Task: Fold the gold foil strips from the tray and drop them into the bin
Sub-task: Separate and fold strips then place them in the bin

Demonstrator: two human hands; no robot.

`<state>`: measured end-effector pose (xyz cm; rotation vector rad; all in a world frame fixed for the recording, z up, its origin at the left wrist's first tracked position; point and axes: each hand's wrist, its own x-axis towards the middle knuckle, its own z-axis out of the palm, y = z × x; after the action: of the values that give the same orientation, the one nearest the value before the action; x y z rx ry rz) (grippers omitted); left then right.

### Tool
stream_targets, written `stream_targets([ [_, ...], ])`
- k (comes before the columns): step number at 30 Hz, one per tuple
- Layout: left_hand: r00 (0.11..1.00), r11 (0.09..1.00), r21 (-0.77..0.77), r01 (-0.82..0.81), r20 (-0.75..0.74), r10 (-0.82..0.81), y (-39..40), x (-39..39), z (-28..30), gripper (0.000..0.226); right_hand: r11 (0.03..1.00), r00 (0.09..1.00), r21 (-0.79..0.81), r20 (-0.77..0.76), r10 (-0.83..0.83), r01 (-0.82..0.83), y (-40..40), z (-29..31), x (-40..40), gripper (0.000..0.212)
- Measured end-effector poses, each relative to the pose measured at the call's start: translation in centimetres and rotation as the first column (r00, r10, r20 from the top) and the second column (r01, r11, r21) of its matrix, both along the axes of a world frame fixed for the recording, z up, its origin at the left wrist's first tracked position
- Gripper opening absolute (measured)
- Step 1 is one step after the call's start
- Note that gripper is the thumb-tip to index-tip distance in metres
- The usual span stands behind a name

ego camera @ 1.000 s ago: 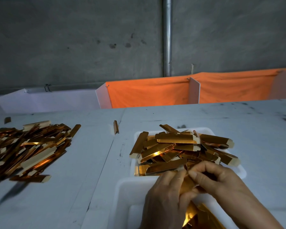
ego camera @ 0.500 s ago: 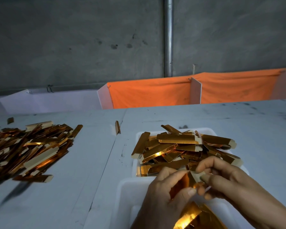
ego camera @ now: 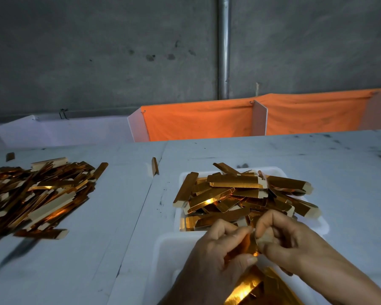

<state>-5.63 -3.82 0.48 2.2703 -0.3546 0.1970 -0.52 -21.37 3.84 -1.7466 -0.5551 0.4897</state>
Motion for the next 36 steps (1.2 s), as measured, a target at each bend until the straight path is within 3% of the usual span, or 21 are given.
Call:
stream_targets([
  [3,0.999,1.000,0.018,-0.008,0.037,0.007,-0.1,-0.1,0.0,0.059,0.998,1.000,0.064,-0.026,-0.015,0.016,0.2,0.0,-0.3,0.009],
  [9,0.999,0.999,-0.046,-0.029,0.031,0.030,0.2,-0.2,0.1,0.059,0.970,0.982,0.243,-0.186,0.036,0.011,0.2,0.3,-0.1,0.021],
  [13,1.000,0.996,-0.088,-0.019,0.003,0.019,0.4,-0.3,0.2,0.062,0.939,0.936,0.344,-0.335,0.105,0.018,0.2,0.0,0.0,0.018],
  [16,1.000,0.997,-0.075,0.009,0.002,-0.009,0.5,-0.3,0.2,0.055,0.921,0.907,0.390,-0.395,0.147,0.020,0.1,-0.4,0.1,0.039],
  [19,1.000,0.999,-0.044,0.018,0.003,-0.018,0.6,-0.3,0.1,0.046,0.929,0.916,0.371,-0.373,0.148,0.001,0.2,-0.7,0.2,0.054],
  [28,0.998,0.993,-0.105,0.052,0.050,-0.047,0.7,-0.5,0.3,0.042,0.883,0.889,0.469,-0.401,0.220,-0.007,0.0,-0.5,0.2,0.051],
  [36,0.995,0.997,-0.057,0.057,0.083,-0.053,0.6,-0.3,0.0,0.043,0.959,0.960,0.282,-0.270,0.076,0.003,0.2,-0.7,0.3,0.029],
])
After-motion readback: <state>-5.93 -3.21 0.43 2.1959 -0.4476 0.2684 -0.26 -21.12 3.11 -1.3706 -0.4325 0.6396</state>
